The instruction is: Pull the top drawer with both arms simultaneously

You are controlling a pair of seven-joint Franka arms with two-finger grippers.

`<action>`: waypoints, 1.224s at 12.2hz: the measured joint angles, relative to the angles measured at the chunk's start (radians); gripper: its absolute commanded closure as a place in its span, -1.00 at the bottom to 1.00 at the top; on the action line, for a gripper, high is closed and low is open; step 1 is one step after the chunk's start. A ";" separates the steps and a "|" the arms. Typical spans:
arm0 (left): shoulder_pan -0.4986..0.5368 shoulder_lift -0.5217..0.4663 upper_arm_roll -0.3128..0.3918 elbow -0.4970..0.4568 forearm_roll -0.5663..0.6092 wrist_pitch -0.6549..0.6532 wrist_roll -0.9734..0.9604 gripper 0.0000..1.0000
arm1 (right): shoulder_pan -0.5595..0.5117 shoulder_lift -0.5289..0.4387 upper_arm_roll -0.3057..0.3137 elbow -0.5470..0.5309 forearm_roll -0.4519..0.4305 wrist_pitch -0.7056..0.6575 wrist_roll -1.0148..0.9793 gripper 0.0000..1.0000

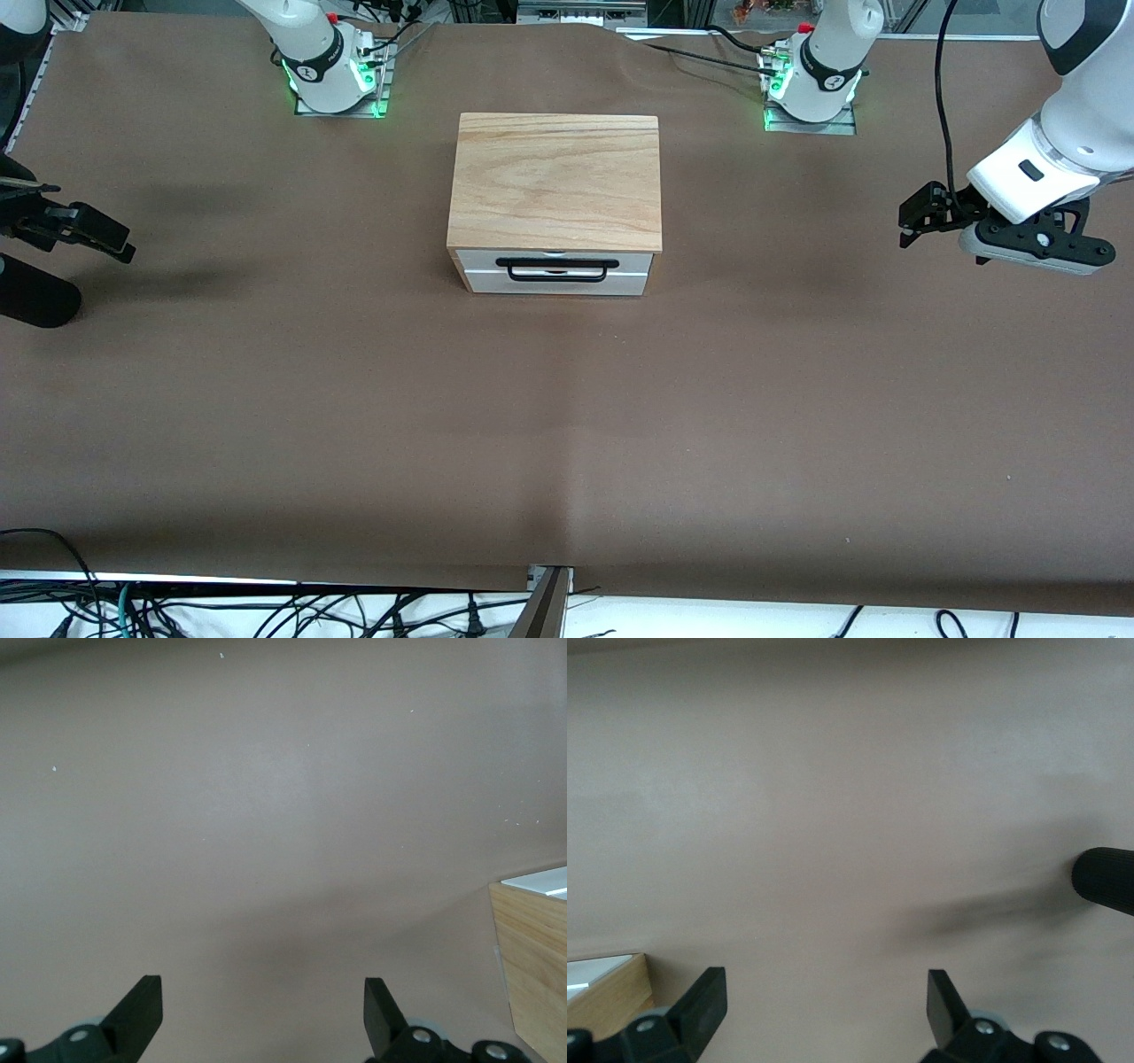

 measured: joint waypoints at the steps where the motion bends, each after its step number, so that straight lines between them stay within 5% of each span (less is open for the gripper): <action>1: 0.000 0.000 0.000 0.000 0.000 0.000 0.000 -1.00 | 0.000 0.000 0.000 0.000 0.000 0.000 0.000 -1.00; 15: 0.000 0.041 -0.002 0.000 -0.040 -0.036 0.011 -1.00 | 0.001 0.001 0.002 0.000 0.005 -0.002 0.000 -1.00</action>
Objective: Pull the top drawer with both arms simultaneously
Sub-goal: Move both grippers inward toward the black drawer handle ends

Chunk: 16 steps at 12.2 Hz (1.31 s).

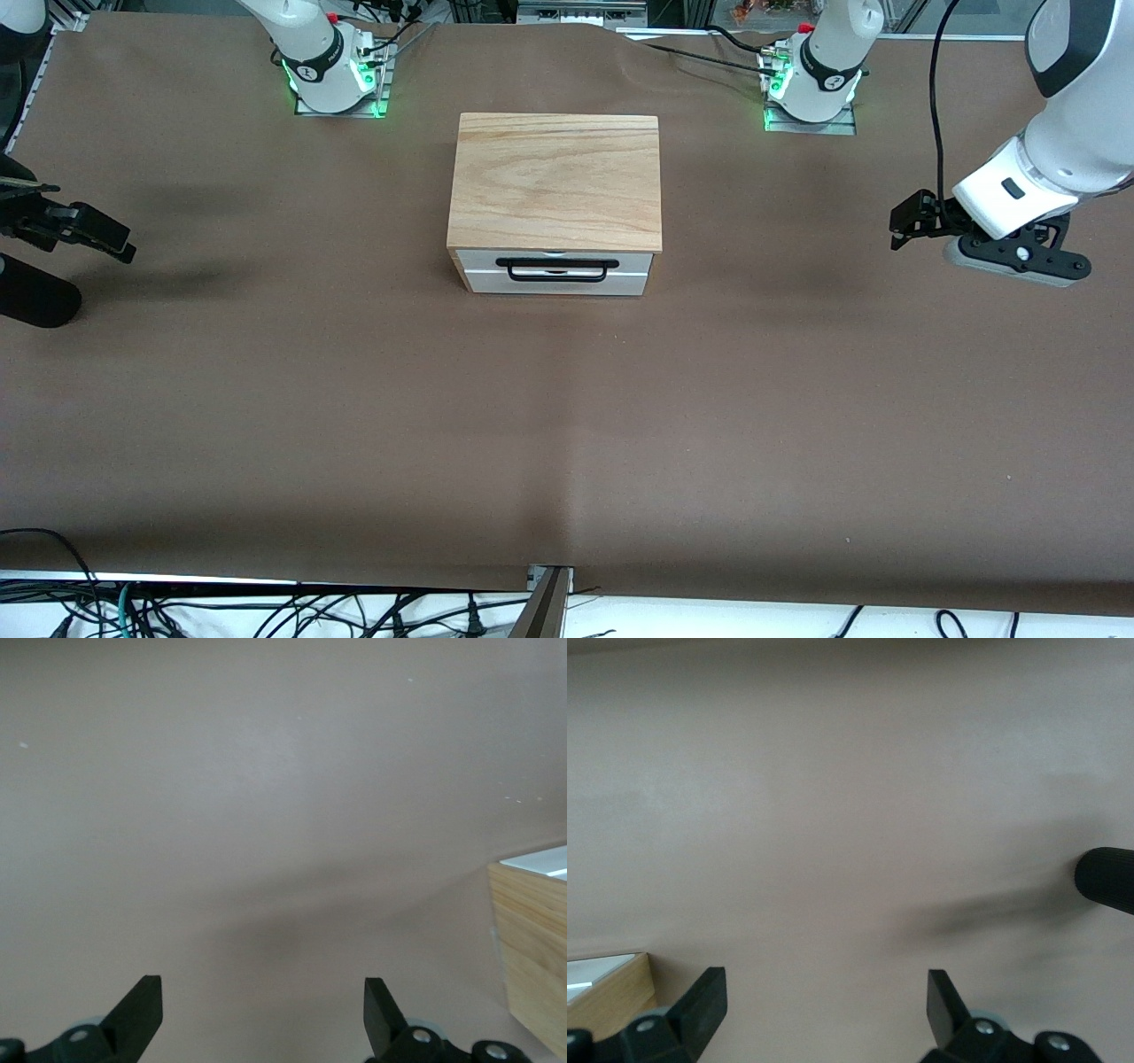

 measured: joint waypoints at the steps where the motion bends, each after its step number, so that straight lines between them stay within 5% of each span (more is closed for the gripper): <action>1: 0.000 0.010 0.000 0.000 -0.049 -0.002 0.001 -1.00 | 0.001 0.006 0.002 0.000 0.000 -0.005 0.000 -1.00; 6: -0.001 0.085 -0.003 0.010 -0.348 -0.003 0.003 -1.00 | 0.023 0.055 0.002 0.000 0.000 -0.009 0.002 -1.00; 12: -0.008 0.349 -0.013 0.145 -0.819 -0.002 0.140 -1.00 | 0.115 0.124 0.007 -0.001 0.012 0.016 0.004 -1.00; 16: -0.034 0.542 -0.019 0.199 -1.112 0.005 0.289 -1.00 | 0.099 0.205 -0.003 0.000 0.303 0.050 0.005 -1.00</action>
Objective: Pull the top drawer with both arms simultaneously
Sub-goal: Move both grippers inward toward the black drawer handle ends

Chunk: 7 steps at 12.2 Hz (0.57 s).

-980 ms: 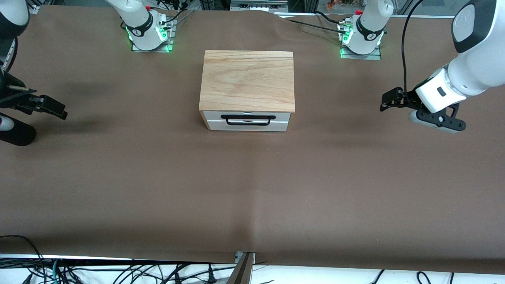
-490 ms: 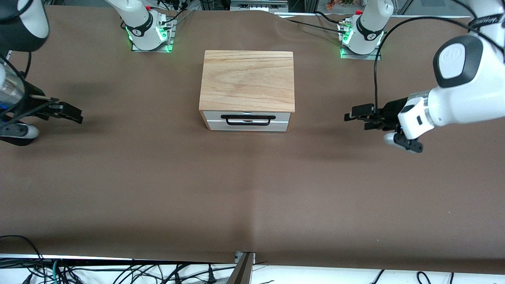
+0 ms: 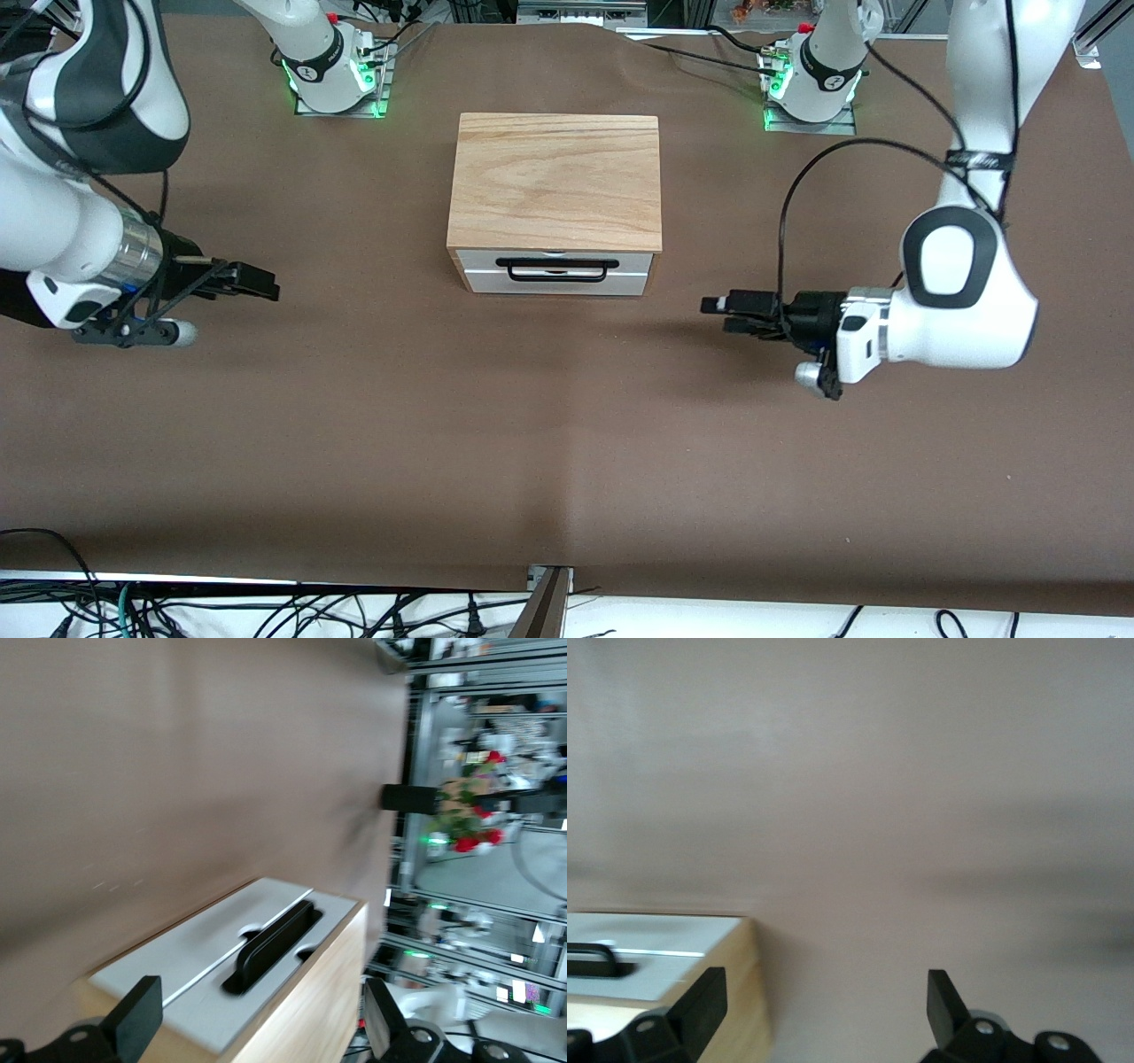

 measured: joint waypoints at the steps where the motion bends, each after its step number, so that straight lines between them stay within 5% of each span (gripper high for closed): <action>1: -0.010 0.047 -0.003 0.008 -0.080 0.000 0.050 -1.00 | -0.016 0.019 -0.001 0.000 0.067 0.001 -0.003 -1.00; 7: -0.077 0.200 -0.015 0.018 -0.241 -0.002 0.319 -0.93 | -0.024 0.138 -0.001 -0.061 0.494 0.056 -0.235 -1.00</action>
